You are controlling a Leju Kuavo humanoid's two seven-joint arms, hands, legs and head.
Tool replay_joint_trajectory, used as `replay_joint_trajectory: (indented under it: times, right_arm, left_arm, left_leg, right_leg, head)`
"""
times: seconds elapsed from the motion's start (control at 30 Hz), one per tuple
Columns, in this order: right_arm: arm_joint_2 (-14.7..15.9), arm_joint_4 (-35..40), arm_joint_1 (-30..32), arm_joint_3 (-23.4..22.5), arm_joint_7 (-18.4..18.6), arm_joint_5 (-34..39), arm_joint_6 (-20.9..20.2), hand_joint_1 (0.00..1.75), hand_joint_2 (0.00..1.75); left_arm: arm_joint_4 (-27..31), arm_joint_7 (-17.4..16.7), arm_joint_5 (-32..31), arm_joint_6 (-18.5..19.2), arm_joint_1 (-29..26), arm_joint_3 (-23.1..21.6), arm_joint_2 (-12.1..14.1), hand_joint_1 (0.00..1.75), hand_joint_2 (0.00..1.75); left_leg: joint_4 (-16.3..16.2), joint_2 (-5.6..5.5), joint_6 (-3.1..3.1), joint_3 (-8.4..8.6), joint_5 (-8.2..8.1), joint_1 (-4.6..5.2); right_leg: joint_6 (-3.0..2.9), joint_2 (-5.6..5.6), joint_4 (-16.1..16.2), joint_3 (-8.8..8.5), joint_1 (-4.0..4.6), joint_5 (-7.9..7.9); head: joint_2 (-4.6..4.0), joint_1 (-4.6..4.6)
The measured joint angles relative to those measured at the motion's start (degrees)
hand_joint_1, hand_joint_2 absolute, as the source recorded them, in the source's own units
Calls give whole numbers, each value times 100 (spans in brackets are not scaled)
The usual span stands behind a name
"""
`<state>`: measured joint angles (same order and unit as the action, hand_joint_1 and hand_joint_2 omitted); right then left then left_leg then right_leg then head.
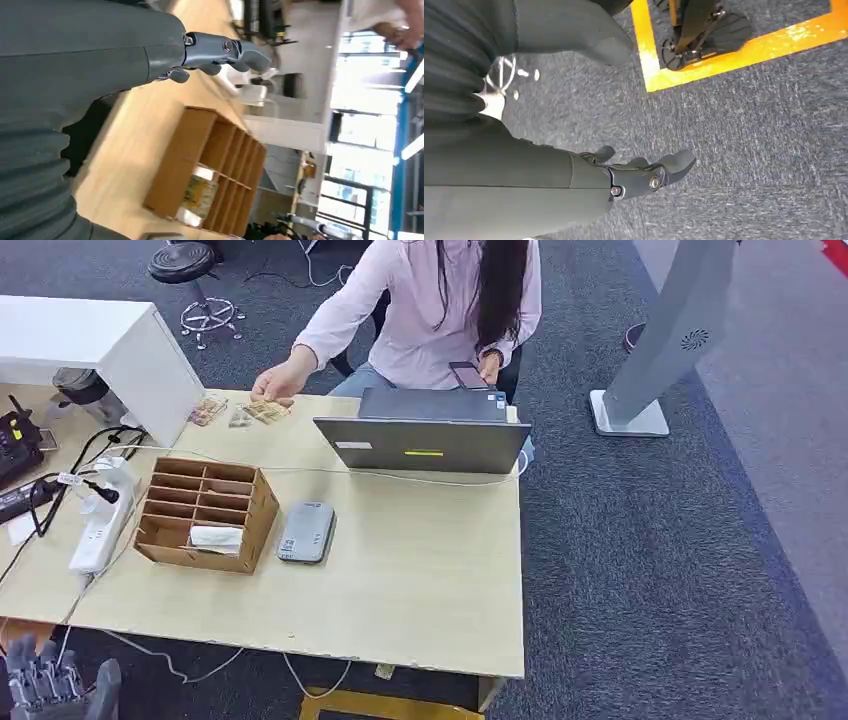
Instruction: Pass the card to the sensor for recognition and then transmit it.
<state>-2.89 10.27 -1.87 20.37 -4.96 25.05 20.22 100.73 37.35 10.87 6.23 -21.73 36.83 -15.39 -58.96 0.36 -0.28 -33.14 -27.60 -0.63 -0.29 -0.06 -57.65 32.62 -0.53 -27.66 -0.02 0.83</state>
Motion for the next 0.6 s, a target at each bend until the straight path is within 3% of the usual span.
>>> replay_joint_trajectory:
  times: [0.3,0.6]
  right_arm:
    - [-33,-22,-8,337,70,-232,-70,0,175]
    - [-70,-24,-15,601,190,-417,-177,0,175]
  left_arm:
    - [173,-304,-1529,-431,620,-122,267,0,175]
    - [-170,-832,-2729,-918,1292,-566,725,0,175]
  left_leg:
    - [0,0,-1,3,1,0]
    - [-1,1,-1,2,1,0]
  right_leg:
    - [0,1,0,0,0,1]
    - [0,3,0,2,0,1]
  head:
    - [0,0]
    - [0,-2]
